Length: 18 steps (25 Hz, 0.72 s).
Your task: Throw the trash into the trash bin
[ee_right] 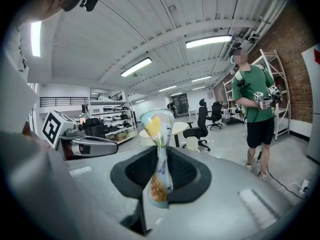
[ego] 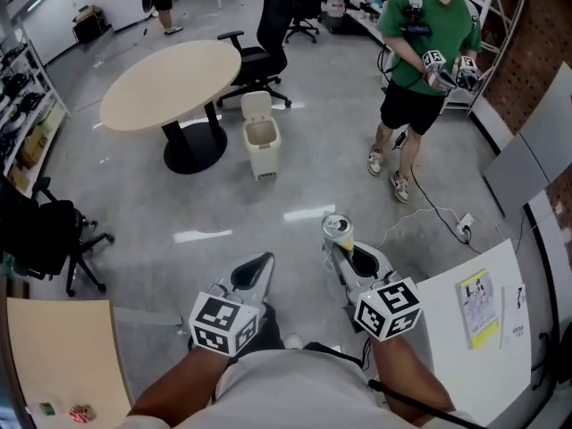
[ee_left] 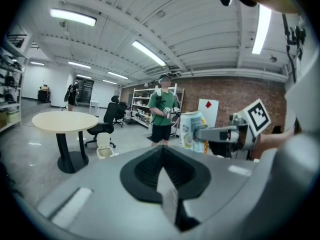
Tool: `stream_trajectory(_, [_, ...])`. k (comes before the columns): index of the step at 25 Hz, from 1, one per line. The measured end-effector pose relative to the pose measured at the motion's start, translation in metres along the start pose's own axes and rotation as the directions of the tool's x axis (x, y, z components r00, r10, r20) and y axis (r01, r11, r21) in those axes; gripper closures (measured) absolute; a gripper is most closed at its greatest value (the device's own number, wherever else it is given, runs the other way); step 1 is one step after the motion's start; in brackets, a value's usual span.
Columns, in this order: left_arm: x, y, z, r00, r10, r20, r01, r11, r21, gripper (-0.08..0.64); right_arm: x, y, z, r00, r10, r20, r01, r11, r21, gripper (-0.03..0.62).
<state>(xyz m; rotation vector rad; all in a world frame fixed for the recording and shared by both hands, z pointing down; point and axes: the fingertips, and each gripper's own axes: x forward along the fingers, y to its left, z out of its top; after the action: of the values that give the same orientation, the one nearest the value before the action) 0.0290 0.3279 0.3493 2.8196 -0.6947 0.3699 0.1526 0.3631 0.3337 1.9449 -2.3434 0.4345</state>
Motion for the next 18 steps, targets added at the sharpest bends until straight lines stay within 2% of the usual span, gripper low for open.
stream_trajectory(8, [0.018,0.023,0.005,1.0,0.005,-0.004,-0.005,1.0,-0.008,0.552,0.031,-0.009,0.003,1.0,0.011,-0.022,-0.012,1.0,-0.004,0.526])
stream_trajectory(18, [0.042,0.078,0.009,0.999,0.022,-0.032,-0.023,0.999,-0.046,0.552,0.091,-0.021,0.005,0.998,0.011,-0.063,-0.009,1.0,0.026,0.526])
